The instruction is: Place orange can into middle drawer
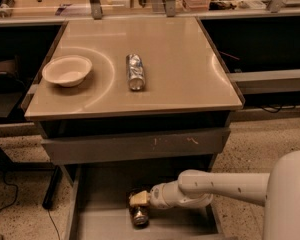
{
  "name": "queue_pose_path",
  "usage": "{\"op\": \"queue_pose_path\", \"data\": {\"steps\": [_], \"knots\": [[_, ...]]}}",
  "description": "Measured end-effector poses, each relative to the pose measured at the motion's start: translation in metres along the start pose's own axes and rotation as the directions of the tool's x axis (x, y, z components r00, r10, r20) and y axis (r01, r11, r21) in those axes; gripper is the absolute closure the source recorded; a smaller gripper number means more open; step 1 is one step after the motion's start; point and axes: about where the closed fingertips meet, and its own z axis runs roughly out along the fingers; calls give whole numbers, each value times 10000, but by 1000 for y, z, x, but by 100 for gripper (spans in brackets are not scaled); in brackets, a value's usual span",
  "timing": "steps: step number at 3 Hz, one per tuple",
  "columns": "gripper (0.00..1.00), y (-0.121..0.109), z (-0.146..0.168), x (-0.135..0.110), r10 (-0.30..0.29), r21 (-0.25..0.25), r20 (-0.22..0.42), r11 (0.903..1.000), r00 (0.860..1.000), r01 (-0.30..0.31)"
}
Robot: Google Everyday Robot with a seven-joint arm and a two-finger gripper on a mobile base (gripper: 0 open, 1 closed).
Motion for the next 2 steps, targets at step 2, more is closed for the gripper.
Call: {"op": "queue_pose_path", "data": {"steps": [2], "knots": [[0,0,0,0,0,-1,-3,10000,10000,0]]}}
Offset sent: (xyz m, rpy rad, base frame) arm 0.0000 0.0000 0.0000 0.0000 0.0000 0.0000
